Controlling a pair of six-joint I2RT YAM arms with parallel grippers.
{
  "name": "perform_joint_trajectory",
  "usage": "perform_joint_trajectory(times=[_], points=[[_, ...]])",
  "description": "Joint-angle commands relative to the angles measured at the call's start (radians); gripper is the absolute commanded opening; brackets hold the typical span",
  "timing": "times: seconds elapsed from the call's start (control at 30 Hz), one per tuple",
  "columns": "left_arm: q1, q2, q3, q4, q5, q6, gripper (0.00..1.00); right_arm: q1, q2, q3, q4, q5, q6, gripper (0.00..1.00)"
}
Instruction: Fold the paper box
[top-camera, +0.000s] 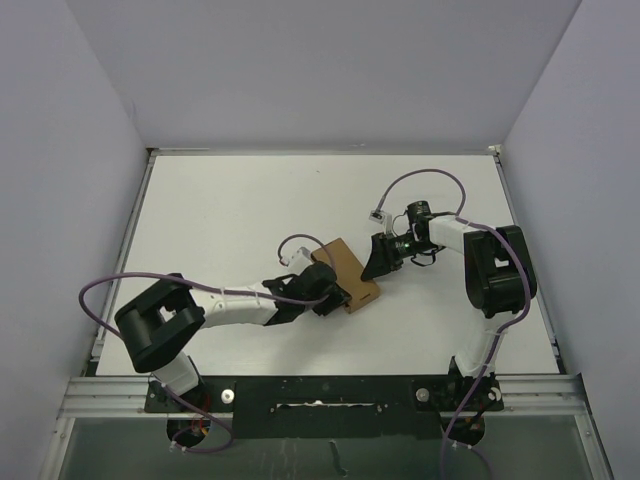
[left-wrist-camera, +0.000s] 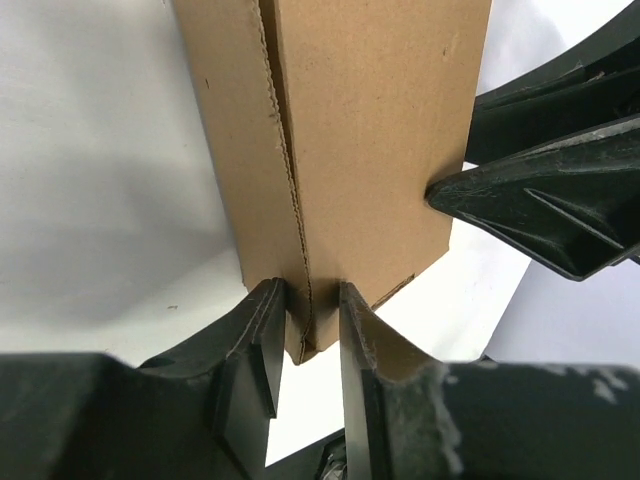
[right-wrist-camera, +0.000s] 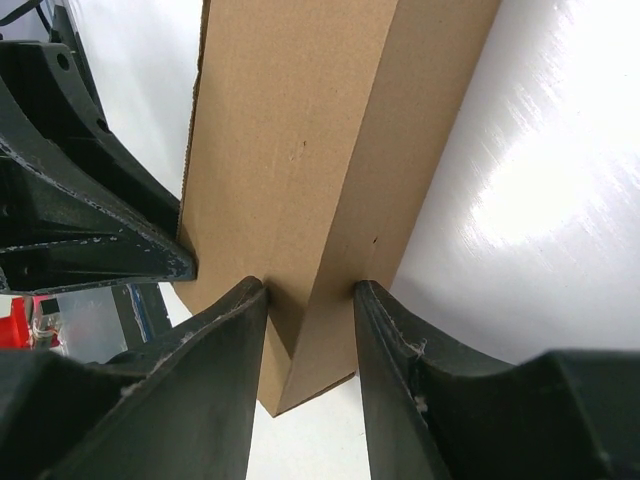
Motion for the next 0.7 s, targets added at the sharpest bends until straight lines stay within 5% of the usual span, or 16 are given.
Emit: perform_joint_trajectory(times=[0.0,0.27,0.67], points=[[0.012,-0.003,0.049,0.013,0.004,0.016,0.21,0.014,0.010,0.002,0.005,0.029,-0.008,0.38],[0.048,-0.083,-0.014,0.045,0.015,0.122,0.63,0.013,0.015,0.006,0.002,0.029,-0.011,0.38],[0.366,-0.210,-0.162,0.233,0.281,0.459,0.76,0.013,0.028,0.012,-0.004,0.032,-0.020,0.38]])
